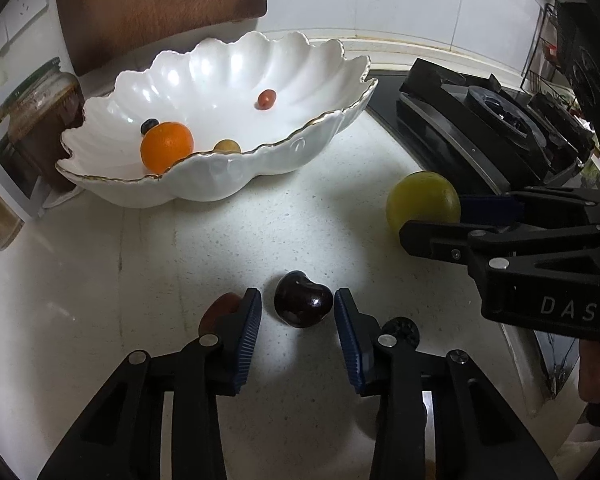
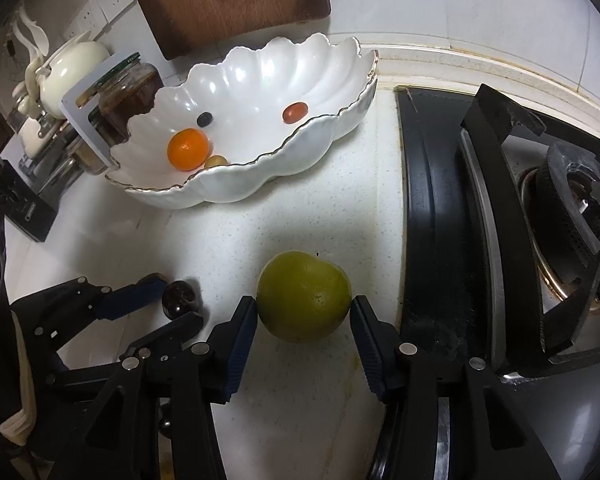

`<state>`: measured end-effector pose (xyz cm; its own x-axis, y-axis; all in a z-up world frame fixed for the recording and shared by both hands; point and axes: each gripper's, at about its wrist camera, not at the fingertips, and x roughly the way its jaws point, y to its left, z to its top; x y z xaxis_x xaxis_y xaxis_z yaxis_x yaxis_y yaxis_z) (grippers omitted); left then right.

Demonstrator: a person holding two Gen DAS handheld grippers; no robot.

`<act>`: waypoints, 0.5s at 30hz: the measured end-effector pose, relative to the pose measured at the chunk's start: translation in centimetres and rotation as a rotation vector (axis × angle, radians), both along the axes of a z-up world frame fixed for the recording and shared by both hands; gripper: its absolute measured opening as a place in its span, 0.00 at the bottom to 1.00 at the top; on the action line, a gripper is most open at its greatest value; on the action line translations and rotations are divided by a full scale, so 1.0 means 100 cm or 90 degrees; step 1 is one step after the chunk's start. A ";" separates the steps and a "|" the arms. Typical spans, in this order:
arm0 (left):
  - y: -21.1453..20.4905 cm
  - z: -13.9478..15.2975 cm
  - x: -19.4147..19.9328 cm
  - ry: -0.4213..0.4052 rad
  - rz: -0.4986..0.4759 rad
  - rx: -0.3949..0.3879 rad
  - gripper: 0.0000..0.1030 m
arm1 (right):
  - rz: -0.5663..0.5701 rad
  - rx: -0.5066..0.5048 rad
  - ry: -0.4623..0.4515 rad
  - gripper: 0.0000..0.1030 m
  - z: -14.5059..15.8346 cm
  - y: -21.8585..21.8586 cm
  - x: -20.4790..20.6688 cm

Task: Organize fruits
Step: 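Grasp the dark red cherry with the left tool while the right tool grasps the green round fruit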

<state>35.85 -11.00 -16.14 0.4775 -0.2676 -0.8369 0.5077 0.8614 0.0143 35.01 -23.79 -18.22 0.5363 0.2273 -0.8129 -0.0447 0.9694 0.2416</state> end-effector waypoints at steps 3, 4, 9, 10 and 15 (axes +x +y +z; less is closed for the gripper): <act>0.000 -0.002 0.002 0.011 0.006 -0.010 0.30 | -0.002 0.007 0.000 0.48 -0.001 -0.001 0.002; 0.000 -0.003 0.003 0.016 0.009 -0.015 0.29 | -0.003 0.010 0.000 0.48 -0.001 -0.001 0.002; 0.001 -0.002 0.004 0.021 0.019 -0.024 0.29 | 0.003 0.007 -0.006 0.48 -0.001 0.001 0.003; 0.001 -0.001 0.004 0.020 0.021 -0.026 0.29 | 0.003 0.007 -0.007 0.48 -0.001 0.000 0.002; 0.004 0.006 0.004 0.015 0.041 -0.035 0.29 | 0.006 0.005 -0.015 0.48 -0.002 0.001 0.001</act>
<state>36.23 -10.64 -15.55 0.4759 -0.2830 -0.8327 0.4507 0.8915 -0.0454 35.09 -23.71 -18.44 0.5529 0.2383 -0.7985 -0.0594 0.9671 0.2474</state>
